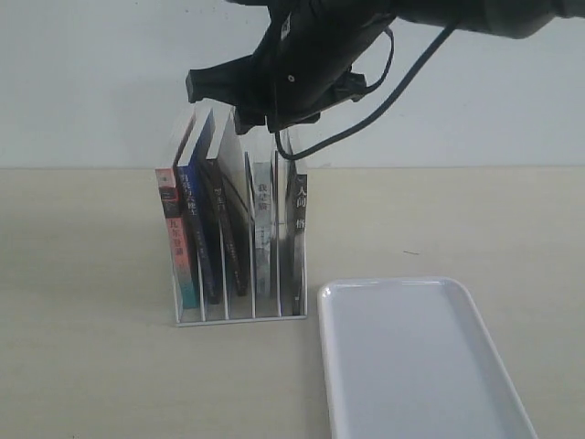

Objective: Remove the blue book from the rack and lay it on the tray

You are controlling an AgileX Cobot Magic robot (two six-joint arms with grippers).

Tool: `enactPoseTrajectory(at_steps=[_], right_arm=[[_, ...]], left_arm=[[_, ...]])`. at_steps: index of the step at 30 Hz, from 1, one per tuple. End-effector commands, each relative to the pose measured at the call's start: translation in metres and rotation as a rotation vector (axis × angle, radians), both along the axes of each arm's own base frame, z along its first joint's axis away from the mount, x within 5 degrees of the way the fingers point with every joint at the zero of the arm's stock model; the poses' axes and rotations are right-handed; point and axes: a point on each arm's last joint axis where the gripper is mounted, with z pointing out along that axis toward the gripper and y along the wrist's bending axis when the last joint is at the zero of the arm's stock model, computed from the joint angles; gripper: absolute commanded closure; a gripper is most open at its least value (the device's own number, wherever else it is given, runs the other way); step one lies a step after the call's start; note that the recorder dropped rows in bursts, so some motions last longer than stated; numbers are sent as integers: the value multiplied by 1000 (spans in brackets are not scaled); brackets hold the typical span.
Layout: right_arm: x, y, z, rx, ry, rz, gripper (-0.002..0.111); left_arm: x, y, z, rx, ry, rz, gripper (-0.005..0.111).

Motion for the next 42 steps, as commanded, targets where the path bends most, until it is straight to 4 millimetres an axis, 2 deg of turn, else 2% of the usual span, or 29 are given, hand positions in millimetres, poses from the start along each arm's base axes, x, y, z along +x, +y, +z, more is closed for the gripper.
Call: enactPoseTrajectory(at_steps=[1,10,19,23,32,42], right_arm=[[5,2,-1,12,-29,-7,72],[10,5,-17,-14,-9,-12,72],[9,1,-7,-9,-40,-25,72],[12,2,-16,-37,-20,-26,72],[12,-1,-18,-50,1,-52,72],[17,3,-36,-70,43,-58,72]], left_arm=[[0,0,-1,-9,0,-1,103],[0,0,-1,-9,0,-1,103],[0,0,-1,-9,0,-1,103],[0,0,-1,-9,0,-1,103],[0,0,-1,-9,0,-1,103],[0,0,-1,-9,0,-1,103]])
